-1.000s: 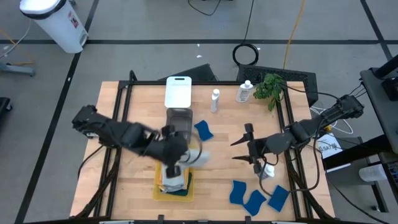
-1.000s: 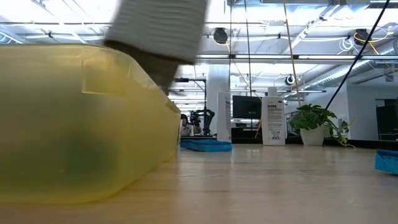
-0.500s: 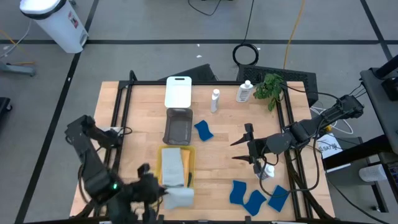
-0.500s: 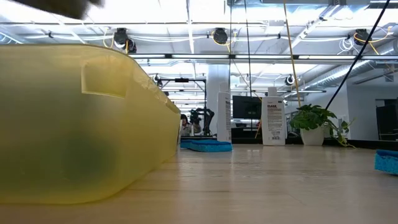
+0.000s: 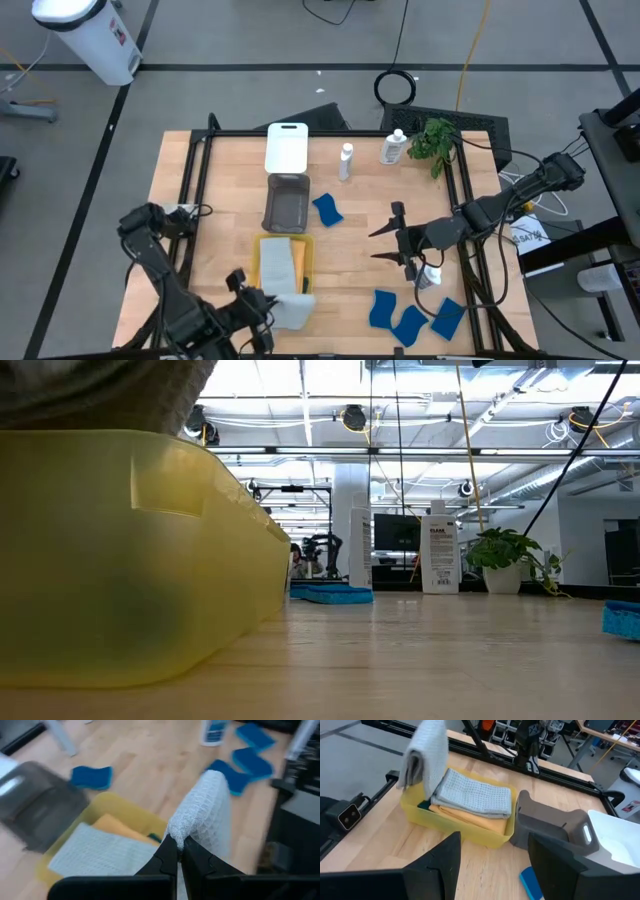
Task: Pick & Place Kitchen Items
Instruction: Put the gray towel into the yellow bin
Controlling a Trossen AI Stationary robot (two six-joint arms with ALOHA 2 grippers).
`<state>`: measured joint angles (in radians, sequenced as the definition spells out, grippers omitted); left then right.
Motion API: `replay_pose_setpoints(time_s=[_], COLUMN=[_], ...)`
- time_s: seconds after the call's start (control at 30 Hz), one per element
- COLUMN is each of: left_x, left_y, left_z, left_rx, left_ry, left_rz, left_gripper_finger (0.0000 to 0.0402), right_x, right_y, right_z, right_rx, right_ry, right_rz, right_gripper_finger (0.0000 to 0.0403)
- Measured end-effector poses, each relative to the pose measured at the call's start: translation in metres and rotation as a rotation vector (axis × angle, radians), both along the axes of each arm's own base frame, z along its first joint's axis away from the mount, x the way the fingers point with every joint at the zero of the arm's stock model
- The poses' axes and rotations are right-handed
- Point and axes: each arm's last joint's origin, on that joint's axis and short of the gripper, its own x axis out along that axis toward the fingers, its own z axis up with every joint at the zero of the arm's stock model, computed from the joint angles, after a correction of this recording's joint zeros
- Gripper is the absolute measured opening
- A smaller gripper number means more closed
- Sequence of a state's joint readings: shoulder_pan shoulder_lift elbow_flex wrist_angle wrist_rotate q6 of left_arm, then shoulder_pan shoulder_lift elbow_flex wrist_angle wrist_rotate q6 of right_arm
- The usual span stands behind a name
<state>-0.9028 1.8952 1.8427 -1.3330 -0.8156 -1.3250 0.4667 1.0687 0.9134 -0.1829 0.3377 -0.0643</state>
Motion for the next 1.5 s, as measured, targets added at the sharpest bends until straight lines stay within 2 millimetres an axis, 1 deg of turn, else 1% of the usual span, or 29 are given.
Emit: replay_pose_setpoints(time_s=[0.13, 0.37, 0.43, 0.63, 0.73, 1.0, 1.17, 1.3, 1.4, 1.5], left_x=[0.001, 0.005, 0.007, 0.01, 0.011, 0.008, 0.007, 0.009, 0.01, 0.011], left_y=[0.008, 0.017, 0.02, 0.031, 0.036, 0.041, 0.048, 0.056, 0.065, 0.075], left_z=[-0.002, -0.002, -0.006, -0.03, -0.036, -0.038, -0.039, -0.05, -0.062, -0.074], left_rx=[0.027, 0.066, 0.065, 0.071, 0.071, 0.083, 0.091, 0.109, 0.118, 0.129], left_ry=[0.029, 0.002, 0.006, 0.081, 0.114, 0.145, 0.168, 0.214, 0.284, 0.345], left_rz=[0.053, 0.098, 0.119, 0.189, 0.218, 0.261, 0.317, 0.346, 0.381, 0.417], left_gripper_finger=[0.0005, 0.0005, 0.0005, 0.0006, 0.0005, 0.0005, 0.0005, 0.0007, 0.001, 0.0005], right_x=[-0.001, -0.002, -0.002, -0.003, -0.003, -0.003, -0.003, -0.003, -0.003, -0.003], right_y=[0.001, 0.006, 0.008, 0.009, 0.009, 0.009, 0.009, 0.009, 0.009, 0.009], right_z=[-0.002, 0.001, 0.001, 0.002, 0.002, 0.002, 0.002, 0.002, 0.002, 0.002], right_rx=[0.005, 0.012, 0.013, 0.014, 0.015, 0.015, 0.015, 0.014, 0.014, 0.014], right_ry=[0.006, -0.02, -0.028, -0.034, -0.034, -0.034, -0.034, -0.034, -0.034, -0.034], right_rz=[0.001, 0.027, 0.035, 0.041, 0.04, 0.04, 0.04, 0.04, 0.04, 0.04], right_gripper_finger=[0.0196, 0.0196, 0.0196, 0.0196, 0.0196, 0.0196, 0.0196, 0.0196, 0.0196, 0.0196])
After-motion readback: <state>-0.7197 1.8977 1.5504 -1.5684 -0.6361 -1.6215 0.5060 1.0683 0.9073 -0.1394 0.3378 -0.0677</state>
